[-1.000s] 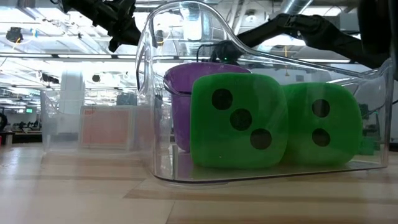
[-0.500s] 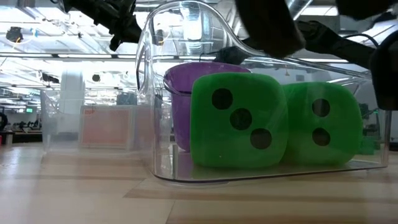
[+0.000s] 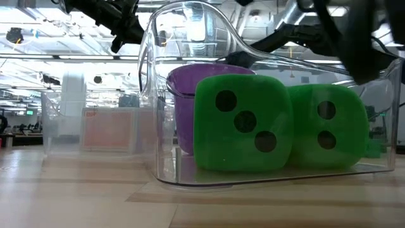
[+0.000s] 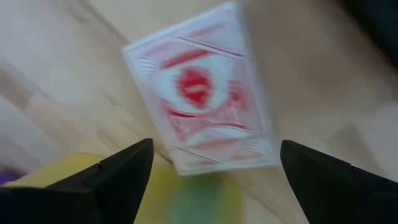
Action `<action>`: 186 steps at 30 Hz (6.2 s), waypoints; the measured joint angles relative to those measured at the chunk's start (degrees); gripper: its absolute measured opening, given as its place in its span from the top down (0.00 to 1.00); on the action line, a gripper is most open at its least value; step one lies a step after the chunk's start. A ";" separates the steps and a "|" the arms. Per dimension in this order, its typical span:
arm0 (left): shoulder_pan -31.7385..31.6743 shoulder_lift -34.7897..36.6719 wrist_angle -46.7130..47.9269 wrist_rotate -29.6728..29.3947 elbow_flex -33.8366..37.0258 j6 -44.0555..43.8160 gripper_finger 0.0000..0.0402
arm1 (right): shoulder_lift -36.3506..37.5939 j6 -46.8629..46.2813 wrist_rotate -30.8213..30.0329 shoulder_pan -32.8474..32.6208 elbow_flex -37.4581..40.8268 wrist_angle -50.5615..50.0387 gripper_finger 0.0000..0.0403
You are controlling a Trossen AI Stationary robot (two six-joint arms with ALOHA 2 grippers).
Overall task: Pick & Place Toys
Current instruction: Put the red deck of cards into the white bin
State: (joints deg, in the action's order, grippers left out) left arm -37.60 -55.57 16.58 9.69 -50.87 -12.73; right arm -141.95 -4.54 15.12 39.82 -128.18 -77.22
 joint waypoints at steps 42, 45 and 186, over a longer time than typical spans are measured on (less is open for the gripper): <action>0.00 0.00 -3.91 -0.04 0.00 -1.73 0.99 | -0.85 -13.79 4.54 4.92 0.00 1.82 0.15; -0.02 0.00 -3.91 -0.04 0.00 -2.13 0.99 | -0.85 -12.97 3.79 5.98 0.00 0.67 0.15; 1.33 0.02 -11.47 -2.34 -0.02 -4.30 0.99 | 32.74 -36.43 3.36 10.27 59.10 42.29 0.24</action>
State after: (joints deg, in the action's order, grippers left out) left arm -36.27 -55.55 5.11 7.35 -50.89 -17.03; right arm -109.21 -40.97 18.48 50.08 -69.08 -34.93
